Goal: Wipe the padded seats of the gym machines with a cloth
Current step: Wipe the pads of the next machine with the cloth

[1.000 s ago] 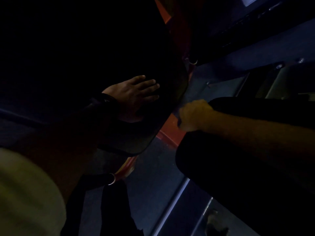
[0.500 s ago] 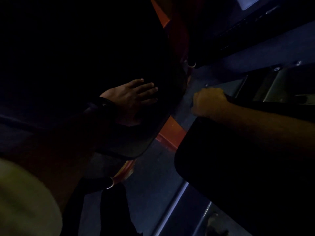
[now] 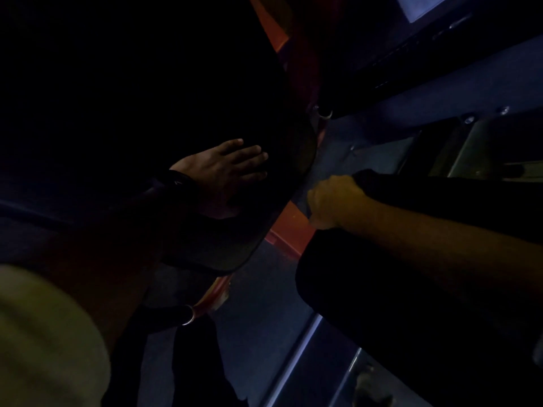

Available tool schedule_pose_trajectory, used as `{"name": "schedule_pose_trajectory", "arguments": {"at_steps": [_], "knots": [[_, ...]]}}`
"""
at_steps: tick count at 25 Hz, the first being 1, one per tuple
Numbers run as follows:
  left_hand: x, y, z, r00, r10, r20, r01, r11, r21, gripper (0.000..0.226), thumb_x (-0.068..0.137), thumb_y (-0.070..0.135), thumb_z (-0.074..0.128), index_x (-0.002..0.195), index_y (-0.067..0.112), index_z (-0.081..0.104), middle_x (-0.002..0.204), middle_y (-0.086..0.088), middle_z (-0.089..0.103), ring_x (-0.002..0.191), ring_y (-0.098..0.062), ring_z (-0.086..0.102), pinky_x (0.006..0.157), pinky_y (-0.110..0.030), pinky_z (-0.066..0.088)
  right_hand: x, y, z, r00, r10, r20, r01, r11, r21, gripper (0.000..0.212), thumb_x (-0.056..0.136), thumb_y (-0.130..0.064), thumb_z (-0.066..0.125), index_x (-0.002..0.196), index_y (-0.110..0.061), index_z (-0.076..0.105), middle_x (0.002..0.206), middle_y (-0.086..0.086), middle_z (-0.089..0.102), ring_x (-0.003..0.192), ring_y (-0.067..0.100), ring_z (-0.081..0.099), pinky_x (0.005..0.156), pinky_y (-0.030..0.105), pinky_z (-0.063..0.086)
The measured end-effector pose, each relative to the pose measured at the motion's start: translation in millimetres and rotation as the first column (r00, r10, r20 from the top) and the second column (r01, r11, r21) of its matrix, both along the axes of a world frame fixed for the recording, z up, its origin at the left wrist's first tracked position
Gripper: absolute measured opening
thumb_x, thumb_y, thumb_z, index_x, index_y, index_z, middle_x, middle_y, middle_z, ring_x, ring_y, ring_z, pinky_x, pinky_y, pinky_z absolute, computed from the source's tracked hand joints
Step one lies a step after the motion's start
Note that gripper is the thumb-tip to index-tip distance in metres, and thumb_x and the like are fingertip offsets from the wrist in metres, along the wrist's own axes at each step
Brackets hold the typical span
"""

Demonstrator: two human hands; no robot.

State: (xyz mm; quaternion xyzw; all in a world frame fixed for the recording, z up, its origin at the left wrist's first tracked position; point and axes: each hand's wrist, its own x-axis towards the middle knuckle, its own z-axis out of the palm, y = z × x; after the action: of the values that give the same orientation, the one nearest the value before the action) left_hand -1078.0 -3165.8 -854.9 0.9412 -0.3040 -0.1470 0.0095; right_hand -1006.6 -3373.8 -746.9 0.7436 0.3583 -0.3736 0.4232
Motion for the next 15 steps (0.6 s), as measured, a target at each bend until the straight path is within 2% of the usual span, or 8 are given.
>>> {"name": "schedule_pose_trajectory", "arguments": {"at_steps": [3,7,9,11,12,13,14,15], "knots": [[0.2,-1.8,3.1,1.000,-0.014,-0.011,0.015,1.000,0.022,0.088,0.093,0.071,0.033,0.162,0.027,0.003,0.170,-0.006,-0.009,0.157,-0.025,-0.007,0.127,-0.045,-0.003,-20.5,5.9,4.5,0.995,-0.046,-0.084,0.050,0.998,0.041,0.037,0.101,-0.037,0.049,0.131,-0.021,0.060,0.135,0.006,0.060,0.122,0.031,0.059,0.095,0.036,0.047],[4.2,-2.9,18.3,0.993,0.008,-0.115,0.002,0.996,0.085,0.084,0.097,0.067,0.038,0.162,0.028,0.004,0.170,-0.005,-0.012,0.157,-0.024,-0.010,0.125,-0.044,-0.005,-78.6,10.8,10.2,0.904,-0.229,-0.360,0.244,0.970,-0.005,0.039,0.091,-0.035,0.056,0.129,-0.029,0.063,0.135,0.002,0.058,0.124,0.028,0.055,0.106,0.040,0.045],[-2.4,-9.3,31.6,0.968,0.106,-0.229,-0.098,0.994,0.047,0.073,0.101,0.060,0.039,0.162,0.028,0.014,0.170,-0.003,-0.008,0.157,-0.022,-0.008,0.125,-0.043,-0.003,-89.9,11.0,16.4,0.841,-0.388,-0.378,0.439,0.896,0.058,0.039,0.084,-0.038,0.058,0.121,-0.033,0.064,0.127,-0.005,0.062,0.117,0.023,0.058,0.102,0.037,0.047],[-17.6,-19.6,49.6,0.847,0.302,-0.437,-0.383,0.917,-0.108,0.057,0.107,0.044,0.039,0.159,0.022,0.031,0.170,-0.006,0.009,0.157,-0.024,0.007,0.124,-0.042,0.011,-90.8,13.1,33.5,0.788,-0.521,-0.328,0.604,0.759,0.244,0.038,0.087,-0.037,0.064,0.125,-0.031,0.065,0.129,-0.004,0.059,0.119,0.023,0.056,0.095,0.030,0.047],[-25.3,-24.5,62.7,0.716,0.382,-0.585,-0.591,0.778,-0.215,0.049,0.108,0.036,0.041,0.154,0.017,0.041,0.166,-0.009,0.026,0.153,-0.027,0.023,0.120,-0.041,0.024,-92.0,16.9,46.0,0.763,-0.579,-0.287,0.646,0.672,0.360,0.040,0.090,-0.034,0.064,0.129,-0.029,0.064,0.131,-0.001,0.056,0.120,0.025,0.056,0.093,0.032,0.048],[-31.7,-27.3,76.0,0.526,0.416,-0.741,-0.801,0.536,-0.268,0.042,0.108,0.031,0.045,0.145,0.015,0.052,0.155,-0.012,0.045,0.143,-0.030,0.040,0.112,-0.039,0.036,-92.2,20.7,57.2,0.733,-0.632,-0.251,0.656,0.560,0.506,0.043,0.091,-0.032,0.064,0.133,-0.029,0.062,0.133,0.002,0.054,0.120,0.027,0.056,0.093,0.035,0.049],[-37.5,-28.5,91.0,0.338,0.355,-0.872,-0.934,0.239,-0.265,0.034,0.107,0.030,0.048,0.135,0.016,0.060,0.138,-0.012,0.059,0.129,-0.031,0.054,0.101,-0.037,0.045,-93.1,25.5,68.5,0.691,-0.686,-0.230,0.636,0.423,0.646,0.046,0.090,-0.030,0.064,0.136,-0.028,0.059,0.133,0.003,0.052,0.119,0.028,0.056,0.094,0.038,0.050],[-42.3,-28.6,106.8,0.203,0.270,-0.941,-0.977,-0.005,-0.212,0.030,0.106,0.034,0.049,0.127,0.018,0.062,0.125,-0.009,0.065,0.114,-0.029,0.062,0.091,-0.036,0.048,-93.3,30.8,79.7,0.644,-0.729,-0.230,0.587,0.279,0.760,0.049,0.089,-0.028,0.066,0.137,-0.028,0.058,0.134,0.003,0.052,0.119,0.028,0.056,0.096,0.039,0.050]]}}
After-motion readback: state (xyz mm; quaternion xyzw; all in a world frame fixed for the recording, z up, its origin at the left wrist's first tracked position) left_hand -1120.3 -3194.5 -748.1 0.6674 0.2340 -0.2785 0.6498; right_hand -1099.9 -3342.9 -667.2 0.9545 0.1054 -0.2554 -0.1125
